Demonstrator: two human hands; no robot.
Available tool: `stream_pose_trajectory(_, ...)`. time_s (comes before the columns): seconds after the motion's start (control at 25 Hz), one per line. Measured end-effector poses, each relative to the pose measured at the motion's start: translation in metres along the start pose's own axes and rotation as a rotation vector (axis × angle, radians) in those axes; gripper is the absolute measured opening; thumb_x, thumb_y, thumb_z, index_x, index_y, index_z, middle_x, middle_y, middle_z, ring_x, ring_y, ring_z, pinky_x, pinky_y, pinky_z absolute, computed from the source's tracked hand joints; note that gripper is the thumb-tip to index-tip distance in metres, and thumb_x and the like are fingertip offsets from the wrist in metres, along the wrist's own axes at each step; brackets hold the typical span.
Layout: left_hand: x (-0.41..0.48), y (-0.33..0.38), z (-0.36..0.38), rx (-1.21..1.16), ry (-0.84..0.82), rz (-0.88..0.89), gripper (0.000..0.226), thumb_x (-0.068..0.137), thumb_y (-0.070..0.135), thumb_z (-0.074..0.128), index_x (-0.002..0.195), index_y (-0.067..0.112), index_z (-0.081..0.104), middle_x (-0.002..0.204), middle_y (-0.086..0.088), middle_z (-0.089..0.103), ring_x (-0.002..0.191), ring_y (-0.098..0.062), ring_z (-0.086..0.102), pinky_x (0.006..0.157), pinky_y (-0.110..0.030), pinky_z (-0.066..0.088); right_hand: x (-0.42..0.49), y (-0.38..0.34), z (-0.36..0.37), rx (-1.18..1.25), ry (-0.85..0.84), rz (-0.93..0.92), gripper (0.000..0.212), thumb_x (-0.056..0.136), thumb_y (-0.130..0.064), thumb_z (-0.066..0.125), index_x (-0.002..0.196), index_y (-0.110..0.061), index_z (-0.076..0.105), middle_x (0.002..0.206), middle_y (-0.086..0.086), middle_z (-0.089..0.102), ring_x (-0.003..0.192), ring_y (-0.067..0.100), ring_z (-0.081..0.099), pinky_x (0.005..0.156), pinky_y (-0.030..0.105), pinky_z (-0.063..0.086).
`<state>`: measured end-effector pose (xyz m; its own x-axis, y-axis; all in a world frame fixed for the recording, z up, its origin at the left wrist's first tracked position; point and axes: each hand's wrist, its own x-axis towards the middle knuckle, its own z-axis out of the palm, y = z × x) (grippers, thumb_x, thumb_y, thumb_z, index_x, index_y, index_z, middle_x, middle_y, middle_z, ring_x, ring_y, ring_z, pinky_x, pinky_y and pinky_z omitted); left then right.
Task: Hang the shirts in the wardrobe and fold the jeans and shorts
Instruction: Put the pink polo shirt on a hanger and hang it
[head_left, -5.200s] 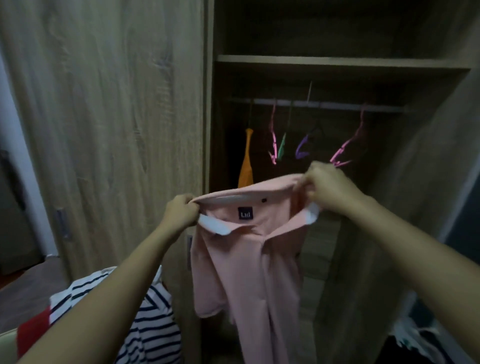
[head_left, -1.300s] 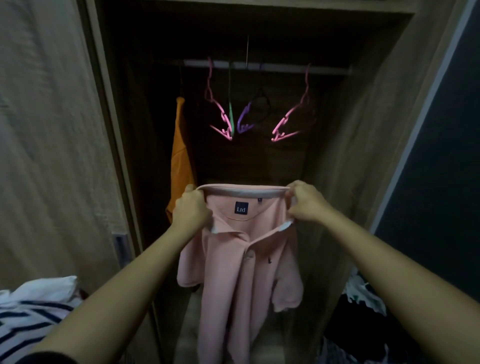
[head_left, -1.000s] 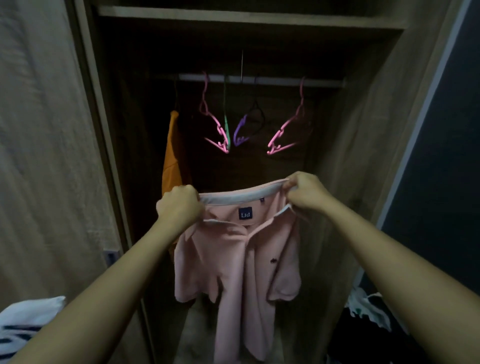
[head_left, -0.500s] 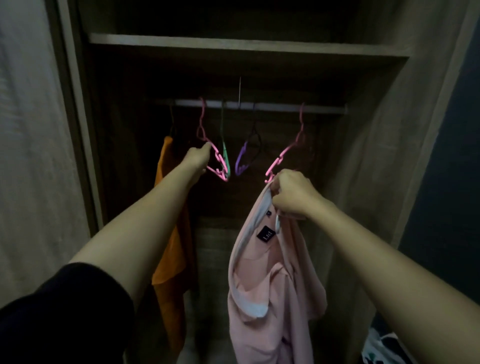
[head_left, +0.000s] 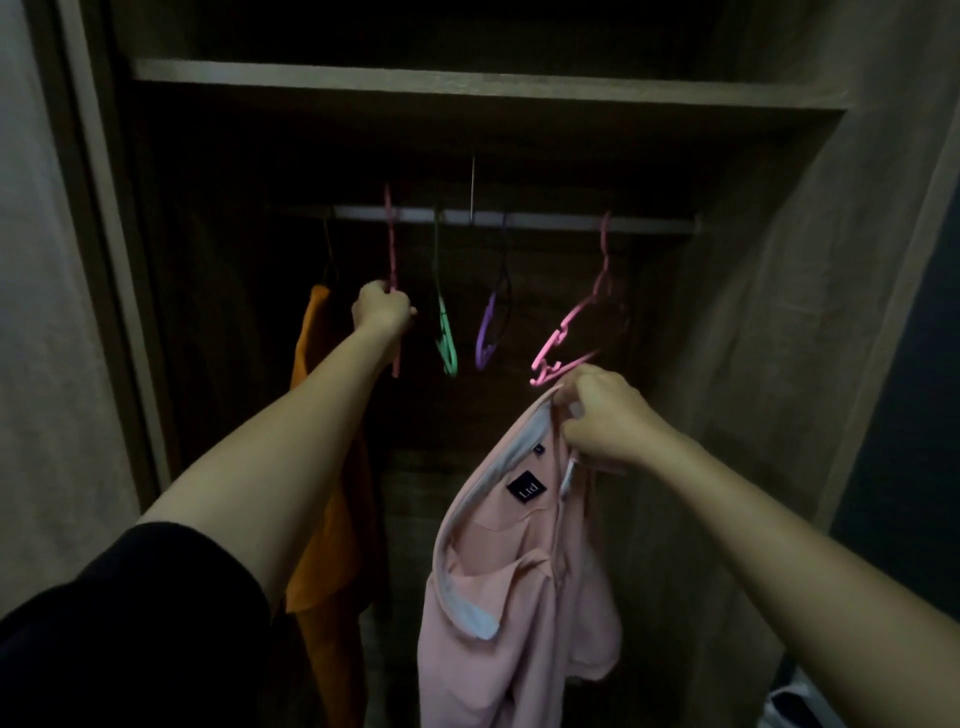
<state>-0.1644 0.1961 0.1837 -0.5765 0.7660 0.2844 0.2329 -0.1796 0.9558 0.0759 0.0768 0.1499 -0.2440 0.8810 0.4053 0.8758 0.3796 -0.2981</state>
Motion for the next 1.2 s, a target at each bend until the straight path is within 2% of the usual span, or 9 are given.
stream_pose_trajectory(0.28, -0.08, -0.025, -0.04, 0.195, 0.096, 0.233, 0.041, 0.088, 0.027, 0.05, 0.126, 0.013, 0.048, 0.105, -0.01, 0.064, 0.087, -0.027, 0.065, 0.078, -0.043, 0.055, -0.008, -0.027, 0.025, -0.008, -0.072, -0.064, 0.029, 0.082, -0.003, 0.055, 0.11, -0.003, 0.063, 0.125, 0.01, 0.049, 0.113, 0.026, 0.052, 0.094, 0.034, 0.046)
stream_pose_trajectory(0.36, -0.118, -0.046, -0.058, 0.255, 0.108, 0.298, 0.038, 0.09, 0.032, 0.05, 0.124, 0.014, 0.05, 0.09, -0.003, 0.064, 0.073, -0.02, 0.063, 0.068, -0.034, 0.053, -0.014, -0.034, 0.039, -0.04, -0.127, -0.087, 0.032, 0.082, -0.005, 0.055, 0.113, -0.005, 0.062, 0.125, 0.008, 0.047, 0.114, 0.024, 0.051, 0.095, 0.033, 0.045)
stream_pose_trajectory(0.48, -0.185, -0.09, -0.099, 0.362, 0.099, 0.254, 0.026, 0.096, 0.034, 0.047, 0.103, 0.013, 0.061, 0.066, 0.008, 0.056, 0.055, -0.007, 0.053, 0.05, -0.017, 0.044, -0.03, -0.044, 0.065, -0.033, -0.196, -0.068, 0.03, 0.08, -0.005, 0.055, 0.11, -0.006, 0.062, 0.122, 0.007, 0.047, 0.112, 0.023, 0.052, 0.091, 0.028, 0.044)
stream_pose_trajectory(0.56, -0.222, -0.121, -0.13, 0.343, 0.055, 0.223, 0.033, 0.095, 0.042, 0.043, 0.099, 0.016, 0.062, 0.069, 0.003, 0.062, 0.059, -0.013, 0.061, 0.056, -0.029, 0.056, -0.043, -0.053, 0.081, -0.031, -0.235, -0.054, 0.029, 0.08, -0.006, 0.055, 0.108, -0.005, 0.063, 0.121, 0.008, 0.047, 0.112, 0.024, 0.052, 0.091, 0.027, 0.042)
stream_pose_trajectory(0.64, -0.239, -0.139, -0.156, 0.42, 0.029, 0.222, 0.037, 0.095, 0.047, 0.037, 0.105, 0.019, 0.059, 0.077, -0.002, 0.066, 0.064, -0.02, 0.066, 0.06, -0.041, 0.057, -0.053, -0.059, 0.093, -0.033, -0.258, -0.019, 0.029, 0.082, -0.006, 0.055, 0.11, -0.004, 0.062, 0.123, 0.011, 0.046, 0.112, 0.026, 0.051, 0.094, 0.029, 0.043)
stream_pose_trajectory(0.8, -0.247, -0.139, -0.222, 0.549, -0.034, 0.394, 0.024, 0.098, 0.032, 0.038, 0.099, 0.015, 0.056, 0.067, -0.003, 0.063, 0.056, -0.021, 0.062, 0.056, -0.042, 0.054, -0.072, -0.073, 0.105, -0.007, -0.223, 0.056, 0.034, 0.083, -0.003, 0.052, 0.116, -0.001, 0.058, 0.132, 0.013, 0.04, 0.117, 0.031, 0.048, 0.102, 0.037, 0.04)
stream_pose_trajectory(0.92, -0.248, -0.142, -0.272, 0.534, -0.068, 0.508, 0.026, 0.094, 0.029, 0.043, 0.097, 0.011, 0.061, 0.058, -0.002, 0.058, 0.051, -0.019, 0.057, 0.053, -0.033, 0.045, -0.08, -0.08, 0.1, 0.012, -0.155, 0.129, 0.037, 0.084, -0.002, 0.052, 0.121, -0.003, 0.055, 0.136, 0.01, 0.037, 0.118, 0.032, 0.047, 0.103, 0.039, 0.041)
stream_pose_trajectory(1.08, -0.247, -0.151, -0.328, 0.393, -0.135, 0.556, 0.024, 0.09, 0.037, 0.049, 0.088, 0.02, 0.065, 0.049, 0.005, 0.053, 0.044, -0.008, 0.054, 0.044, -0.019, 0.041, -0.082, -0.076, 0.084, 0.044, -0.089, 0.129, 0.044, 0.081, -0.005, 0.053, 0.125, -0.007, 0.053, 0.14, 0.011, 0.034, 0.122, 0.035, 0.044, 0.108, 0.04, 0.036)
stream_pose_trajectory(1.2, -0.247, -0.153, -0.35, 0.399, -0.207, 0.59, 0.01, 0.09, 0.011, 0.061, 0.083, 0.012, 0.068, 0.057, 0.017, 0.059, 0.04, -0.001, 0.053, 0.042, -0.006, 0.037, -0.082, -0.073, 0.072, 0.037, -0.116, 0.088, 0.047, 0.079, -0.006, 0.057, 0.126, -0.012, 0.054, 0.141, 0.01, 0.035, 0.123, 0.035, 0.044, 0.108, 0.038, 0.035)
